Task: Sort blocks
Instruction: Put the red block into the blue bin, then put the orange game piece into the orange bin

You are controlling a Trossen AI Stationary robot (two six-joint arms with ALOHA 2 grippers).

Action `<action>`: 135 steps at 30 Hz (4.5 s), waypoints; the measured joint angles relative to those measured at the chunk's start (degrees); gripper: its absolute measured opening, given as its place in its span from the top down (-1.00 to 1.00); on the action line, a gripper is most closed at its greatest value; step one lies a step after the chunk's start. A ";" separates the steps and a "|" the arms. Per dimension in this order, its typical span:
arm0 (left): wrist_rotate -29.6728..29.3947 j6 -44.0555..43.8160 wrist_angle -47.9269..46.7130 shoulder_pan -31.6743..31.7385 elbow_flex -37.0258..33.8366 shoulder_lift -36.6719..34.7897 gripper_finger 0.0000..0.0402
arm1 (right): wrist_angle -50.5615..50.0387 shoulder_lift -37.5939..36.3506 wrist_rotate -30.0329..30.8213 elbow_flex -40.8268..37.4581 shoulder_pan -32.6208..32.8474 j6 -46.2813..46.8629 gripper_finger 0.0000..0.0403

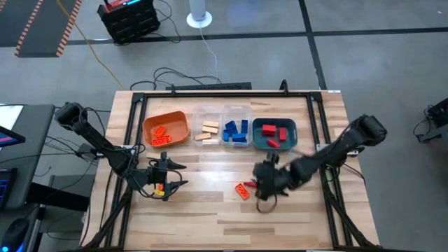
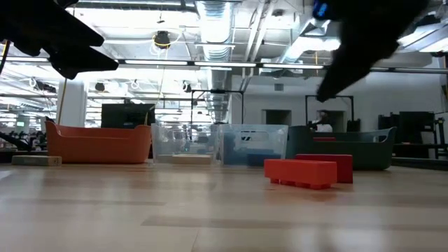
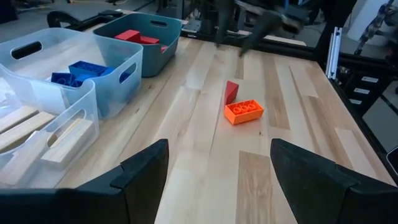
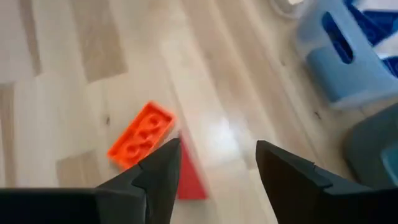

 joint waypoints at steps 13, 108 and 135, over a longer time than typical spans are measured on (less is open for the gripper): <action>0.02 -0.13 0.48 0.00 0.00 -0.01 -0.37 | 4.44 15.93 12.39 -0.07 8.79 8.81 -0.19; 29.34 -33.31 -63.01 -4.07 28.14 18.31 -0.37 | 7.68 2.91 16.64 4.02 4.33 0.94 -0.05; 37.46 -39.39 -63.36 2.21 20.93 23.39 -0.37 | 20.17 10.35 18.48 16.48 3.19 -19.61 -0.04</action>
